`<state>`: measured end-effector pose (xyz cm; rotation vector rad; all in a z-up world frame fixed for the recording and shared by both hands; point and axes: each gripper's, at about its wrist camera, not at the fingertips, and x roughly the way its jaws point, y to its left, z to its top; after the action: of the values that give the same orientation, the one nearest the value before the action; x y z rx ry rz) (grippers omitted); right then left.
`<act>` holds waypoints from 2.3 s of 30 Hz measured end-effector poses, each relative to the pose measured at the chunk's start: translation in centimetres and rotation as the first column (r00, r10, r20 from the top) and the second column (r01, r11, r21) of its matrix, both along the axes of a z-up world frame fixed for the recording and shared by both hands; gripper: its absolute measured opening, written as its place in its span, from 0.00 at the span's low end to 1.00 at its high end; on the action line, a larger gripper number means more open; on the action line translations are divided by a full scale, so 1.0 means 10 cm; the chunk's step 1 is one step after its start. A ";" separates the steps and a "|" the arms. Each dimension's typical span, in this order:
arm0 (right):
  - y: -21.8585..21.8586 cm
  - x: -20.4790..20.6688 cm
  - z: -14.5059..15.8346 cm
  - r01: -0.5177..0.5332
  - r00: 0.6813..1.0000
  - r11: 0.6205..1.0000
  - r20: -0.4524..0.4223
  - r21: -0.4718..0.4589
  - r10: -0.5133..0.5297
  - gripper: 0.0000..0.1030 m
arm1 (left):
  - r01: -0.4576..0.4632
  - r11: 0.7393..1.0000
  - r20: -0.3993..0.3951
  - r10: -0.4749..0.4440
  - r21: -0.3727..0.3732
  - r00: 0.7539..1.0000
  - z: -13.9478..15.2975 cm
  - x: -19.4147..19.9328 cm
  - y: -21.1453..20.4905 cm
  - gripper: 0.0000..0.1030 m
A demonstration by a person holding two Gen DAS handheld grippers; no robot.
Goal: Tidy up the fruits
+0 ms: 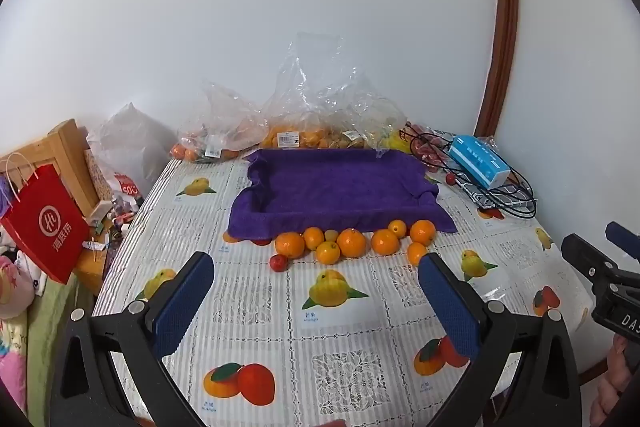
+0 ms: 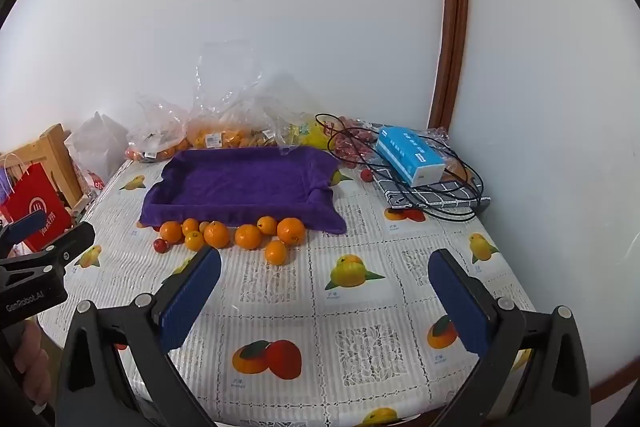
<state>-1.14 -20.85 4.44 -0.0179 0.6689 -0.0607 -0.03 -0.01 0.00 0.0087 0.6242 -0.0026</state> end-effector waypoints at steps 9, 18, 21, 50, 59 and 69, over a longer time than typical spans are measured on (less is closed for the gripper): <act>0.03 -0.02 -0.04 0.003 1.000 1.000 -0.024 -0.012 -0.003 0.99 | -0.009 0.999 -0.020 0.008 -0.033 1.000 -0.05 -0.02 0.06 1.00; 0.08 -0.05 -0.02 -0.008 1.000 1.000 -0.020 -0.001 0.008 0.99 | -0.003 1.000 0.005 0.003 -0.018 1.000 0.01 -0.09 0.06 1.00; 0.05 -0.05 0.02 -0.006 1.000 1.000 -0.014 0.005 0.007 0.99 | -0.003 1.000 0.006 0.003 -0.015 1.000 0.03 -0.08 0.06 1.00; 0.05 -0.03 0.01 -0.005 1.000 1.000 -0.010 0.026 0.005 0.99 | -0.053 0.999 -0.014 0.054 0.005 0.998 0.00 0.00 0.04 1.00; 0.09 -0.01 -0.01 -0.009 1.000 0.999 -0.009 0.036 0.010 0.99 | -0.057 0.998 -0.013 0.057 -0.011 0.998 -0.02 0.00 0.10 1.00; 0.12 0.03 -0.03 -0.020 1.000 0.999 -0.013 0.033 0.021 0.99 | -0.037 0.999 0.005 0.038 -0.017 0.999 -0.02 0.00 0.12 1.00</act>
<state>-0.85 -19.65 4.11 0.0065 0.6831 -0.0297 -0.05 1.23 -0.21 -0.0198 0.6191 0.0283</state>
